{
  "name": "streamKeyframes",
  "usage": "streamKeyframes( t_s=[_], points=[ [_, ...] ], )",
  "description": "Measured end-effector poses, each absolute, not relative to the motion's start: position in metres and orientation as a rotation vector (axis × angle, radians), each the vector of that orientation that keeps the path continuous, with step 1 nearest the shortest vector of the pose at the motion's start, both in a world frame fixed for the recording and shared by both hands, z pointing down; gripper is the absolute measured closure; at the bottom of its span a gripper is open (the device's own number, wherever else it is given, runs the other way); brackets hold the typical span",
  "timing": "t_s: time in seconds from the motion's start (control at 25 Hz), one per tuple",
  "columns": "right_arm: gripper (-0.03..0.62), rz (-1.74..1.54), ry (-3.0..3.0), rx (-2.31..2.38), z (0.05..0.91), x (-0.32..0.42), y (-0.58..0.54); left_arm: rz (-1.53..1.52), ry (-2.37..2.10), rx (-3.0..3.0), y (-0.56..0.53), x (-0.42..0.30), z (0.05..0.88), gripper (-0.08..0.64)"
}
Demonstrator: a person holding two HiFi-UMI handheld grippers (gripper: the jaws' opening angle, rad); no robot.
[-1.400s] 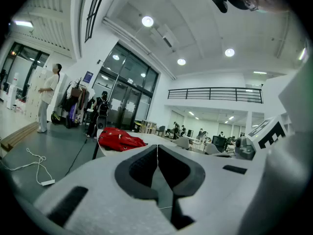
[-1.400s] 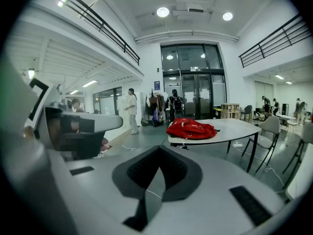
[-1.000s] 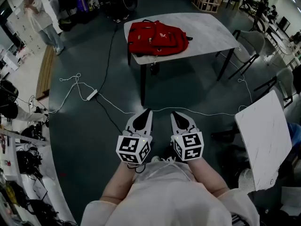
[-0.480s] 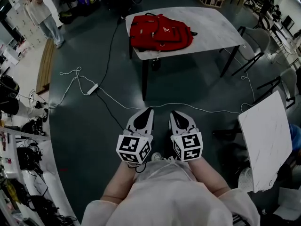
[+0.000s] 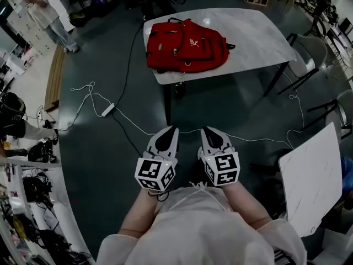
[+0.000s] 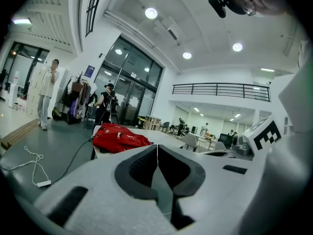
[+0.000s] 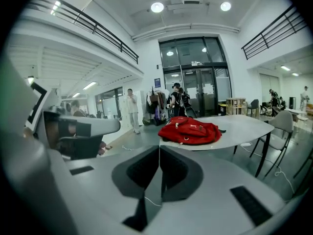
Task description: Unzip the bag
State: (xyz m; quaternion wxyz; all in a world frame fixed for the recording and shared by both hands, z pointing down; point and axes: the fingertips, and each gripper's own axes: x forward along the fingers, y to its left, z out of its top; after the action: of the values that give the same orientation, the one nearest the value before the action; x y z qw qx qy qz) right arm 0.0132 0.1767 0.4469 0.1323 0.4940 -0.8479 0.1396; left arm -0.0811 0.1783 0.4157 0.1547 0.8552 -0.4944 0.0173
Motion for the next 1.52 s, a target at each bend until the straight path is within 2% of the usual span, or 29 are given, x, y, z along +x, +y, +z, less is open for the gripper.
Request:
streamKeyframes(
  t_s=[0.4,0.72,0.84,1.52],
  points=[
    [0.563,0.447,-2.492,1.302,0.453,0.055,0.033,0.101,-1.509,2.380,0.041,-0.043,0.422,0.538],
    [0.563,0.494,-2.477,1.235,0.468,0.068,-0.038,0.223,-1.525,2.413,-0.019,-0.024,0.432,0.538],
    [0.563,0.533,-2.459,1.223,0.478,0.062,-0.057,0.314,-1.558,2.386,-0.040,-0.033,0.446,0.538],
    [0.563,0.712,-2.191,1.279,0.553,-0.001,-0.141,0.367,-1.260,2.361,-0.174,-0.100,0.516,0.538]
  ],
)
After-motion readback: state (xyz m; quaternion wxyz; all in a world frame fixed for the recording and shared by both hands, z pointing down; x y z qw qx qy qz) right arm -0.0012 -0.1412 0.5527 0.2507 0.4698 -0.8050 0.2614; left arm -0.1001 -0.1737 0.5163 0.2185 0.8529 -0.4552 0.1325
